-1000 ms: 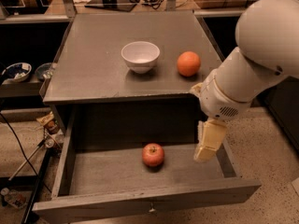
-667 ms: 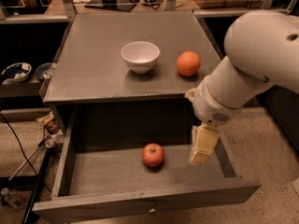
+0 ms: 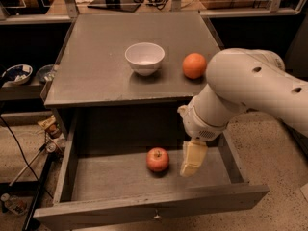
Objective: Pick apple from top drawer and place on counter
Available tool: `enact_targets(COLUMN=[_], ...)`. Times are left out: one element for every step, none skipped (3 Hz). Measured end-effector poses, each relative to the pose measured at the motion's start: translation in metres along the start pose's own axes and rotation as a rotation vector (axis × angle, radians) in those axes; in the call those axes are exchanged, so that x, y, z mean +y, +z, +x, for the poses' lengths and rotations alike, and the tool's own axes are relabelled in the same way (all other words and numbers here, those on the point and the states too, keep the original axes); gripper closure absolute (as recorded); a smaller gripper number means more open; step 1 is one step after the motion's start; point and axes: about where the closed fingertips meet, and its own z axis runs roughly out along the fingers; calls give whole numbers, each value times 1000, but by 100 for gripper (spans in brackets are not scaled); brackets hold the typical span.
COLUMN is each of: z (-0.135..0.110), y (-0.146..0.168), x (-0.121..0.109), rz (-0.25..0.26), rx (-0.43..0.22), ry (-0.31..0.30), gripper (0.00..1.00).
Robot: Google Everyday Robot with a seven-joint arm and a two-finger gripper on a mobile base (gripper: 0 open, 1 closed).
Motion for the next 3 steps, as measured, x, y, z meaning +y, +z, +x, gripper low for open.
enact_targets(z=[-5, -7, -22], y=[40, 45, 76], x=[-9, -11, -21], rz=[-16, -15, -20], rx=[-35, -44, -109], ry=[15, 19, 28], gripper=[0, 0, 0])
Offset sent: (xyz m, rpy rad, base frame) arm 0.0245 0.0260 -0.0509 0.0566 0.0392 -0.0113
